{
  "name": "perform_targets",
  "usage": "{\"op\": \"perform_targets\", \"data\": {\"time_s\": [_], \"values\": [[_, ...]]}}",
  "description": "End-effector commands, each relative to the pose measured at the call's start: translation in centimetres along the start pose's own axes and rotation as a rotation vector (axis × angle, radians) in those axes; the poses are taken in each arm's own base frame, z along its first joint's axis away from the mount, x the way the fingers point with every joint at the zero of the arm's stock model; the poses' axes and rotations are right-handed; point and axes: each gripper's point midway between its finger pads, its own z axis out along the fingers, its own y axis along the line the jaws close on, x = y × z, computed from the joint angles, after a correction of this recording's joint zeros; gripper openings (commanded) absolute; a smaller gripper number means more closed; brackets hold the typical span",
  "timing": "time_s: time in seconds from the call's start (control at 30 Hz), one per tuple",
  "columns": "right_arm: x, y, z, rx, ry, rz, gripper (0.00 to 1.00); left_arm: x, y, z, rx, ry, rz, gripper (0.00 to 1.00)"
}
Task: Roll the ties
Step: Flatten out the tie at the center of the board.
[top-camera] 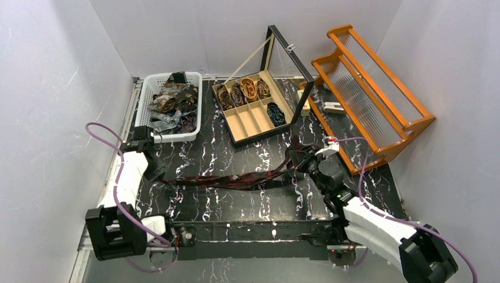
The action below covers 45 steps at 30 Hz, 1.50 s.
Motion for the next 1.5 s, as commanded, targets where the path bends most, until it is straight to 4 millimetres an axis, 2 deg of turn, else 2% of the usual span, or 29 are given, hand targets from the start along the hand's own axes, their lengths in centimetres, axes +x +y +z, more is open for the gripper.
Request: {"op": "perform_targets", "data": {"time_s": [0.0, 0.07, 0.1, 0.13, 0.17, 0.2, 0.23, 0.3, 0.43, 0.63, 0.77, 1.0, 1.07, 1.17, 1.23, 1.37, 1.47], "values": [[-0.4, -0.6, -1.0, 0.029, -0.029, 0.100, 0.11, 1.5, -1.0, 1.3, 0.048, 0.104, 0.079, 0.01], [0.7, -2.0, -2.0, 0.089, 0.005, 0.160, 0.20, 1.3, -0.8, 1.5, 0.030, 0.103, 0.096, 0.06], [0.9, -2.4, -2.5, 0.107, 0.005, 0.185, 0.25, 1.1, -0.7, 1.5, 0.023, 0.097, 0.100, 0.15], [0.9, -3.2, -3.0, 0.146, -0.006, 0.223, 0.32, 1.0, -0.7, 1.6, 0.021, 0.098, 0.103, 0.32], [1.0, -4.0, -3.5, 0.186, -0.014, 0.260, 0.45, 0.9, -0.7, 1.6, 0.022, 0.098, 0.105, 0.47], [1.0, -4.7, -4.0, 0.227, -0.017, 0.292, 0.63, 0.9, -0.8, 1.6, 0.019, 0.100, 0.105, 0.57], [1.0, -4.8, -4.4, 0.237, -0.015, 0.308, 0.71, 0.8, -0.7, 1.6, 0.015, 0.100, 0.106, 0.64], [1.3, -5.2, -5.5, 0.287, 0.023, 0.328, 0.74, 0.7, -0.7, 1.4, 0.012, 0.101, 0.101, 0.73], [1.0, -5.5, -7.3, 0.391, 0.068, 0.376, 0.82, -0.5, -0.8, 0.1, 0.021, 0.052, 0.071, 0.84], [-0.3, -7.0, -9.6, 0.600, 0.091, 0.360, 0.92, -1.3, -1.5, -2.2, 0.082, 0.014, 0.058, 0.88], [-2.8, -5.5, -9.7, 0.576, 0.074, 0.300, 0.94, -1.2, -2.5, -3.8, 0.174, -0.003, 0.043, 0.89], [-4.6, -4.4, -10.4, 0.583, 0.088, 0.243, 0.93, -0.1, -5.7, -6.2, 0.404, 0.035, 0.094, 0.92], [-4.4, -3.9, -9.9, 0.550, 0.117, 0.195, 0.92, 0.3, -6.3, -6.7, 0.448, 0.053, 0.105, 0.92], [-1.4, -1.6, -8.2, 0.399, 0.297, 0.117, 0.90, 0.7, -7.0, -7.0, 0.501, 0.066, 0.104, 0.92], [1.9, -1.2, -7.9, 0.396, 0.456, 0.139, 0.89, 1.1, -7.6, -7.0, 0.539, 0.085, 0.103, 0.93], [8.0, -1.5, -7.5, 0.416, 0.760, 0.138, 0.86, 1.9, -8.8, -7.3, 0.624, 0.114, 0.101, 0.93], [9.9, -2.5, -7.2, 0.463, 0.853, 0.115, 0.85, 2.7, -9.2, -7.2, 0.653, 0.139, 0.104, 0.94]]}}
